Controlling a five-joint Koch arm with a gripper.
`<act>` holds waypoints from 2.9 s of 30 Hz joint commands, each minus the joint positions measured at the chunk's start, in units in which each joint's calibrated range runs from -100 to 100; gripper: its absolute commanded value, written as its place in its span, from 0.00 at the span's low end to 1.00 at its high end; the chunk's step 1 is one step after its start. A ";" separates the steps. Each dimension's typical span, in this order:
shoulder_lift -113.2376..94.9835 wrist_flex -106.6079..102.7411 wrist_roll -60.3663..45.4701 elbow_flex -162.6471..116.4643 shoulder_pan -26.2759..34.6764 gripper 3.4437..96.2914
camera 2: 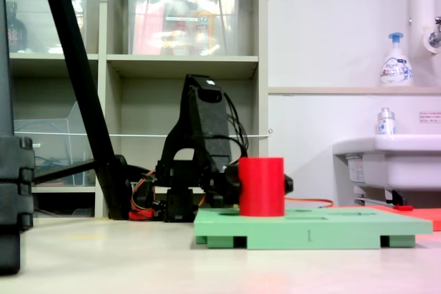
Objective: Put the cylinder block into the corresponding hole
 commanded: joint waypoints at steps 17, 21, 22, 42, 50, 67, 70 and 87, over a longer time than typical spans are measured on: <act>-22.40 11.45 -1.07 -21.86 2.10 0.31; -22.54 11.65 -1.37 -23.16 1.76 0.31; -22.54 11.65 -1.51 -23.26 1.56 0.31; -16.67 11.65 -1.56 -18.77 -0.98 0.31; -13.18 11.65 -1.56 -15.28 -0.98 0.31; -7.87 11.26 -1.56 -11.49 -1.22 0.33; -7.03 11.26 -1.56 -11.39 -1.22 0.33; -2.98 11.55 -1.47 -13.39 -1.47 0.35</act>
